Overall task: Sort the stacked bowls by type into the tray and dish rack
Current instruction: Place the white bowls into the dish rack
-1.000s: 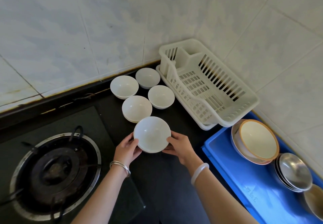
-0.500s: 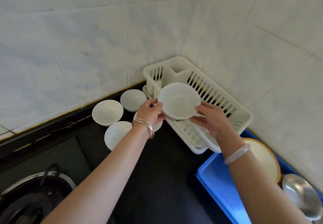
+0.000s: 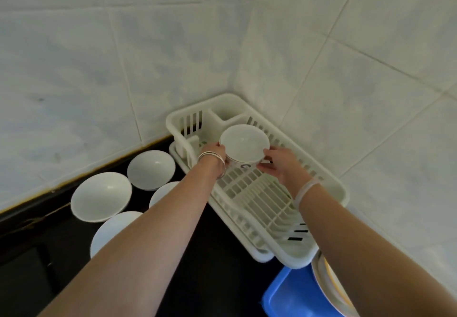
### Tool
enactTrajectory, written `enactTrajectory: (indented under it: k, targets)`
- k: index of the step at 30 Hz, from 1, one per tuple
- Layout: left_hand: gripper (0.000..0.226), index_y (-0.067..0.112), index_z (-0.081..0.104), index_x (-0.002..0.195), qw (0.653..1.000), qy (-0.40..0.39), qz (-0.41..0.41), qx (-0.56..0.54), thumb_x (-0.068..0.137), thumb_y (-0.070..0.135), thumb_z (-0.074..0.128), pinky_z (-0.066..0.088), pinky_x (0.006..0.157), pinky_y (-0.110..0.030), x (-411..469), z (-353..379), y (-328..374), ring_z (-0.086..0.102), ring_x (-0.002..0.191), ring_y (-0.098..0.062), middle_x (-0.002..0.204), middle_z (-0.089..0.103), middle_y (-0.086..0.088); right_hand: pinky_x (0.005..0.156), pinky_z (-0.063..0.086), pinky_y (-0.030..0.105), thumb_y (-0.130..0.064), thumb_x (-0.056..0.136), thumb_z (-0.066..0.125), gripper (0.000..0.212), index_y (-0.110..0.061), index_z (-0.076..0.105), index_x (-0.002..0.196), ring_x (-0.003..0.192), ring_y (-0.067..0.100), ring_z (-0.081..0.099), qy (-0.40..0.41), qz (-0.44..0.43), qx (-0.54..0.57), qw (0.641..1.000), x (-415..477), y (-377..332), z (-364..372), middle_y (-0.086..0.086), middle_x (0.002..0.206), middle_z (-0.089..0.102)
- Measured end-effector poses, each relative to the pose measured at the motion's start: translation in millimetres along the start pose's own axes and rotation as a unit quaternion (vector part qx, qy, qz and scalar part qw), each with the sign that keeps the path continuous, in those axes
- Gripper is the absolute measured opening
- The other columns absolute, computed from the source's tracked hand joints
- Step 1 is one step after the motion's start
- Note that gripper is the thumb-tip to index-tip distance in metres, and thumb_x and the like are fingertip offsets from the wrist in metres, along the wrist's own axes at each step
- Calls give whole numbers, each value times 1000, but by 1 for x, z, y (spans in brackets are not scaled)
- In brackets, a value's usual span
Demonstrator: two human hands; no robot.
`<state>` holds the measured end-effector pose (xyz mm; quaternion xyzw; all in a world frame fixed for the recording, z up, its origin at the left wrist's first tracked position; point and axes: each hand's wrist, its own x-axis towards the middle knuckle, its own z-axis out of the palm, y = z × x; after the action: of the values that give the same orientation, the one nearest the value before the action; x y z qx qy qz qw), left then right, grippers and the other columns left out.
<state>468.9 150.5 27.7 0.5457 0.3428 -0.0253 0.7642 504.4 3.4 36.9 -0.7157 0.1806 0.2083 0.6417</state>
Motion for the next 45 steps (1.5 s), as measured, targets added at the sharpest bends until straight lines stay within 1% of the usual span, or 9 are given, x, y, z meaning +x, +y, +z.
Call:
enactTrajectory:
  k: [4,7,9,16,21,26,32,41,45]
  targets:
    - [37,2,48,130,999,-3,0,42,95,3,35,45,57,-35,22,6,-3,49,64,-24,109,51,-17,80,52,39,-5,98,46,37,-1,45,135,107,37,57,3,15,14,1000,21,8,4,21,136,50]
    - [37,3,47,131,999,-2,-6,49,95,3,36,49,67,-43,34,7,-7,54,88,-33,127,52,-22,84,52,40,-4,98,45,36,0,47,133,115,38,56,16,10,20,1000,32,11,7,21,135,51]
    - [37,2,45,132,999,-3,-15,46,95,3,36,49,79,-45,41,7,-10,57,85,-34,112,56,-21,86,52,40,-2,97,45,36,0,48,133,117,37,54,15,4,21,1000,37,12,8,19,134,51]
    - [37,4,51,128,999,-2,-20,43,94,0,37,51,75,-45,50,9,-20,48,60,-22,82,53,-11,81,49,34,-12,98,43,30,-8,52,127,97,23,54,10,-9,48,999,41,25,8,7,109,54]
    - [37,2,52,125,996,6,0,86,91,5,38,51,89,-48,47,11,-20,57,83,-32,105,56,-19,88,49,39,-28,99,43,17,-22,47,114,93,22,52,2,14,19,1000,34,25,12,-5,90,50]
    - [38,1,51,125,978,6,62,201,91,12,38,46,92,-38,34,7,-10,52,113,-37,126,54,-23,76,51,36,-25,99,39,31,-21,48,128,92,23,54,37,-41,-68,996,21,19,14,6,113,53]
    - [40,5,50,130,958,-11,124,260,93,17,40,40,95,-32,-6,-13,1,51,119,-31,133,54,-16,104,43,49,-27,99,36,42,-14,45,138,119,30,52,68,-112,-178,975,-20,11,17,10,135,52]
    - [30,14,59,120,922,63,206,323,93,22,48,39,86,-23,-95,-116,-21,59,111,-21,122,64,-7,70,52,25,-25,96,43,21,-31,62,92,73,4,64,-19,-202,-170,964,-123,44,70,-11,88,68]
    - [34,17,56,124,925,123,177,313,90,17,53,41,95,-31,-128,-168,-56,56,115,-22,125,61,-4,71,49,28,-27,95,44,28,-19,58,119,83,13,62,-46,-119,-259,957,-131,95,90,-5,94,64]
